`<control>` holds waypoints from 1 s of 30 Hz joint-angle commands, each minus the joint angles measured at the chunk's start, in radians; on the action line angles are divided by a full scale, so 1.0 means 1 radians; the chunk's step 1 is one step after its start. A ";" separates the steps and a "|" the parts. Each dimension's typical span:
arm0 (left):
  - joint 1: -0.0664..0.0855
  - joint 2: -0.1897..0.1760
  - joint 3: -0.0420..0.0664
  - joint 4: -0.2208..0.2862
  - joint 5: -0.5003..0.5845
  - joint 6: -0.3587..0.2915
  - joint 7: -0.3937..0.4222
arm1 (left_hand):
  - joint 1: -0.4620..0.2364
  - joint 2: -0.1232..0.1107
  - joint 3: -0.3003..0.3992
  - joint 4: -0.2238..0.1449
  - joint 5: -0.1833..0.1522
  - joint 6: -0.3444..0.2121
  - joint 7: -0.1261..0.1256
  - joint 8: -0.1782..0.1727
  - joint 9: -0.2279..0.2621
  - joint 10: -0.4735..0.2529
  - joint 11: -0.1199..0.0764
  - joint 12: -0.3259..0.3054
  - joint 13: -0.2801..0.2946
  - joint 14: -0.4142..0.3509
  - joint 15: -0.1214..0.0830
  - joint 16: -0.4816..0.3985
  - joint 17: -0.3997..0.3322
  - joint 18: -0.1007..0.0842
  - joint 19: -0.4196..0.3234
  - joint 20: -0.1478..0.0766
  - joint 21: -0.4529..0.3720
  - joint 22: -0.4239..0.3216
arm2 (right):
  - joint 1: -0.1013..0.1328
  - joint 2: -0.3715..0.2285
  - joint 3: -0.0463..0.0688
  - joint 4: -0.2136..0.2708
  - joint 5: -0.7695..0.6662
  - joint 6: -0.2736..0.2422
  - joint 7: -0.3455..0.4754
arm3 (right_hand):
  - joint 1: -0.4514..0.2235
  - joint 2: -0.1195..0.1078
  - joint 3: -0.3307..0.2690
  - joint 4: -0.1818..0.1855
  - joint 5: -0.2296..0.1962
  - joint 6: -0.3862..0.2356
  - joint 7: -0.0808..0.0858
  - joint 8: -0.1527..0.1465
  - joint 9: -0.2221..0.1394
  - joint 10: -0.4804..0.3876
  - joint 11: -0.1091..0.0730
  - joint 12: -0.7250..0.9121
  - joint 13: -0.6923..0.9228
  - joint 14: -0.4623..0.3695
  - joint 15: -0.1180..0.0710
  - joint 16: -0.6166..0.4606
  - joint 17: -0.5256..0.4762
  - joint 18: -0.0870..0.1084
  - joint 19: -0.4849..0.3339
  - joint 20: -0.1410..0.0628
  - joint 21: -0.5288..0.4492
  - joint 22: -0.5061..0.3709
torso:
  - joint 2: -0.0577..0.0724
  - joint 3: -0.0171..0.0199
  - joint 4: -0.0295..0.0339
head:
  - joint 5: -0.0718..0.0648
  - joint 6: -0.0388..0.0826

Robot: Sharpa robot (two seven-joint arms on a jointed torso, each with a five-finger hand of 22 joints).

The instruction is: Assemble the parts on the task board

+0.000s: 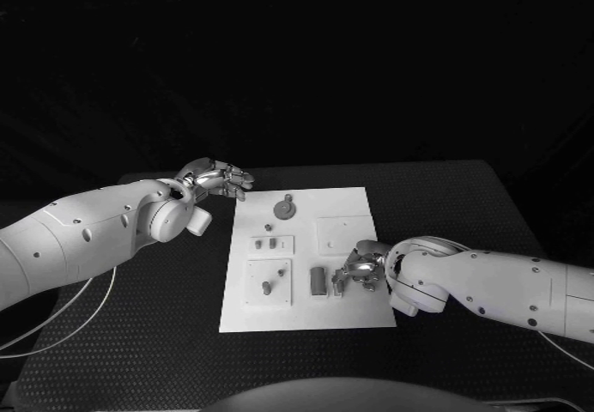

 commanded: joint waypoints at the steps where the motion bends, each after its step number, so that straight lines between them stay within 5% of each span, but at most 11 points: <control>1: 0.001 0.002 0.001 0.001 0.003 0.015 0.006 | -0.010 0.001 0.000 0.008 0.001 -0.006 0.001 0.007 -0.001 -0.005 -0.001 0.003 -0.001 0.002 0.006 -0.004 0.001 0.000 -0.006 0.001 -0.004 0.000 | -0.003 0.011 -0.001 -0.005 -0.012 0.031 0.005 | -0.005 0.005 0.001 0.008 0.003 0.002 0.001 -0.005 0.005 0.002 0.000 -0.006 -0.001 -0.004 -0.004 0.000 -0.002 0.014 0.002 0.004 0.003 0.017 | 0.000 0.0003 -0.0004 | 0.001 -0.001; 11: 0.001 0.001 0.001 0.002 0.002 0.017 0.005 | -0.010 0.002 0.000 0.008 0.001 -0.006 0.001 0.007 -0.001 -0.005 -0.001 0.003 -0.001 0.002 0.006 -0.005 0.002 0.000 -0.006 0.001 -0.004 0.000 | -0.003 0.017 -0.004 -0.002 -0.012 0.099 0.003 | -0.008 0.000 0.005 0.007 0.004 -0.001 0.002 -0.007 0.004 -0.001 0.001 -0.007 -0.001 -0.011 -0.003 -0.002 -0.011 0.014 0.001 0.004 0.002 0.017 | 0.000 0.0007 -0.0007 | 0.003 -0.004; 30: 0.001 0.002 0.001 0.001 0.002 0.019 0.005 | -0.011 0.002 0.000 0.009 0.001 -0.007 0.001 0.008 -0.002 -0.006 -0.001 0.002 -0.001 0.002 0.006 -0.006 0.003 0.000 -0.006 0.002 -0.004 0.000 | -0.004 0.019 -0.004 0.009 -0.012 0.090 0.015 | -0.008 0.001 0.009 0.007 0.004 -0.001 0.003 -0.008 0.004 -0.003 0.002 -0.008 -0.002 -0.015 -0.003 -0.003 -0.015 0.014 -0.001 0.005 0.000 0.017 | 0.000 0.0001 -0.0006 | 0.005 -0.008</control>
